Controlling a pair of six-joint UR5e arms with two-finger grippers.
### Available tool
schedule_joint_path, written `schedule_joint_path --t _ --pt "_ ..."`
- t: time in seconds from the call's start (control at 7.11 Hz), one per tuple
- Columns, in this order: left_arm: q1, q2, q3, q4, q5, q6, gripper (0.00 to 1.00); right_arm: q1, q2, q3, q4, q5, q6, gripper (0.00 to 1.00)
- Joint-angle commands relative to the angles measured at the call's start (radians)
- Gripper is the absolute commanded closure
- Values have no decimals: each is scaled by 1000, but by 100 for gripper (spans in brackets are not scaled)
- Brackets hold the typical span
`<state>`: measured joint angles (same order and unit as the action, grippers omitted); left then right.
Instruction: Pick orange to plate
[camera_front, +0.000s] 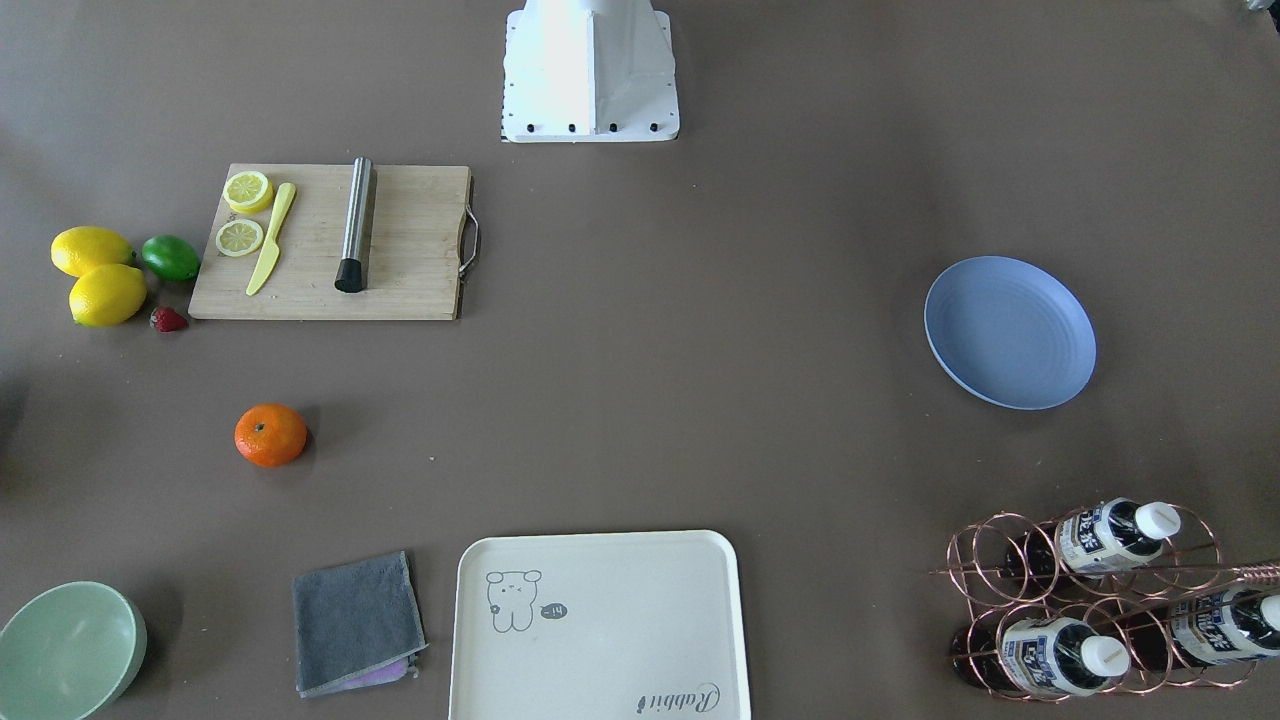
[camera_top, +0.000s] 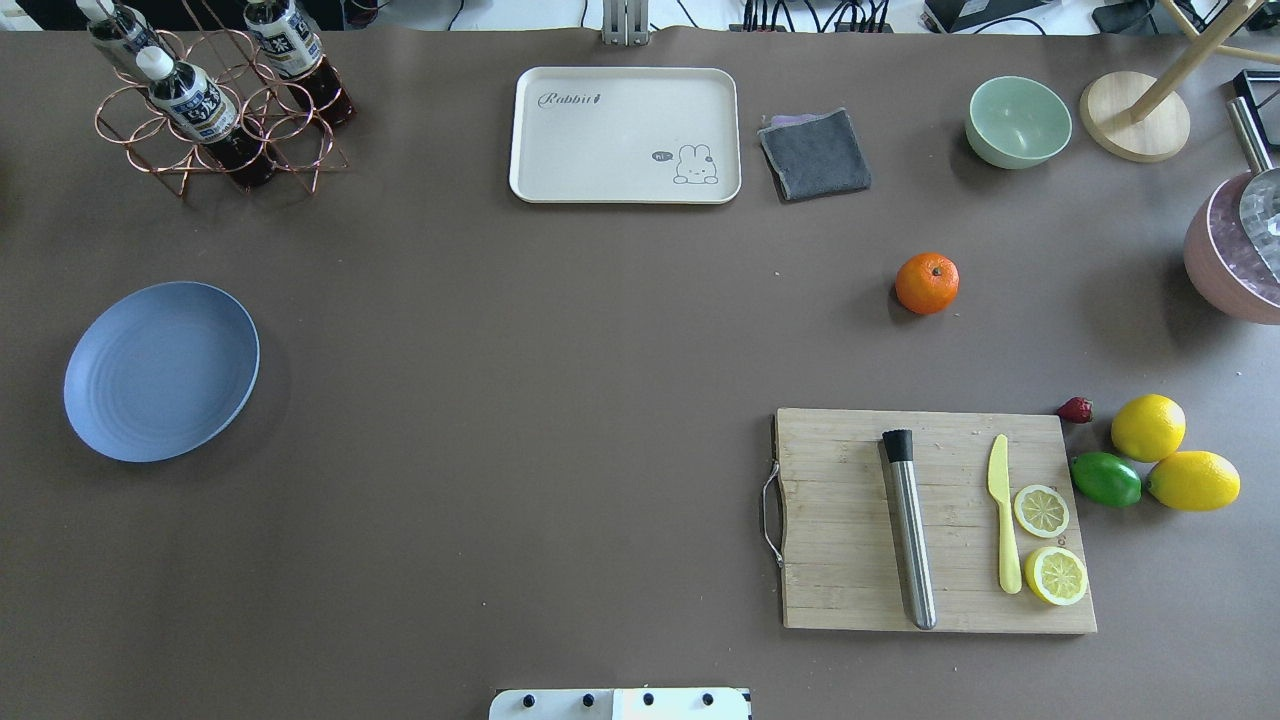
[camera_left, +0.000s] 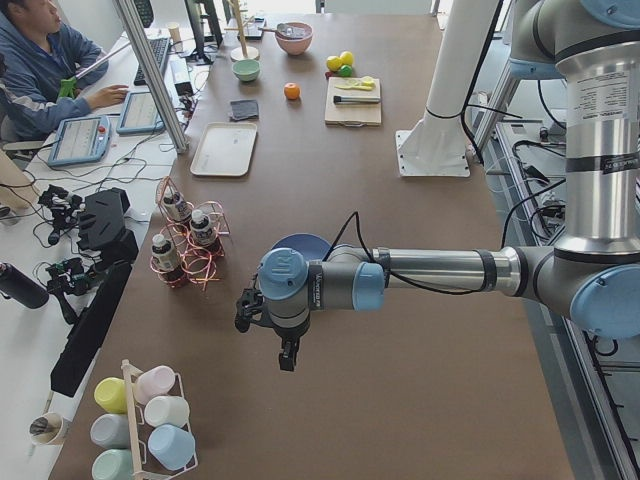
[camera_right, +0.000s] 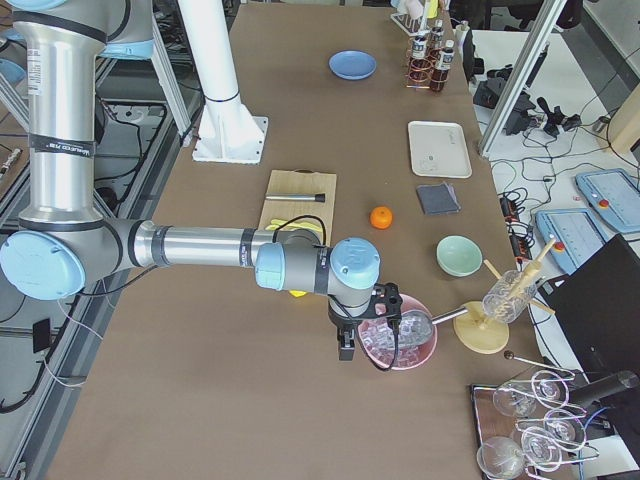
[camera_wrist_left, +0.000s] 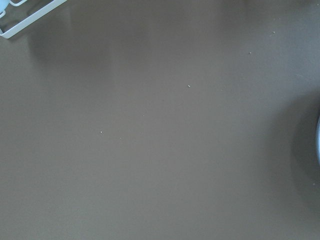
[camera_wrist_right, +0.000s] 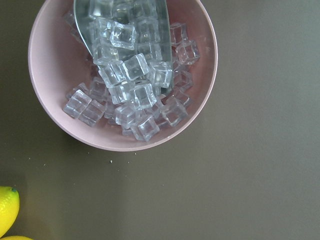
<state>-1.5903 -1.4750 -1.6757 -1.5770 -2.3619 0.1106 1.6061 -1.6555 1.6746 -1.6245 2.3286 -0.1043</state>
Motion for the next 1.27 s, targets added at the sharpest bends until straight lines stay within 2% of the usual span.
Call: schedule_joint_path --t 0.0,0.28,0.7,0.84,0.99,1.13 --pt "1 -19 -2 2 -4 0 2 1 2 1 0 0 0 0" --pt "0 -19 -7 -14 1 3 2 1 0 1 0 0 0 0" --pt "-3 -11 2 -231 -45 -31 2 0 2 1 0 0 2 0" --pt "-3 -4 -10 -276 -48 -108 2 0 13 4 2 26 0 0" --pt "-2 -1 4 -393 -53 -129 2 -11 23 49 20 34 0 0" --pt "22 -22 10 -415 -54 -191 2 -14 23 80 103 26 8 0"
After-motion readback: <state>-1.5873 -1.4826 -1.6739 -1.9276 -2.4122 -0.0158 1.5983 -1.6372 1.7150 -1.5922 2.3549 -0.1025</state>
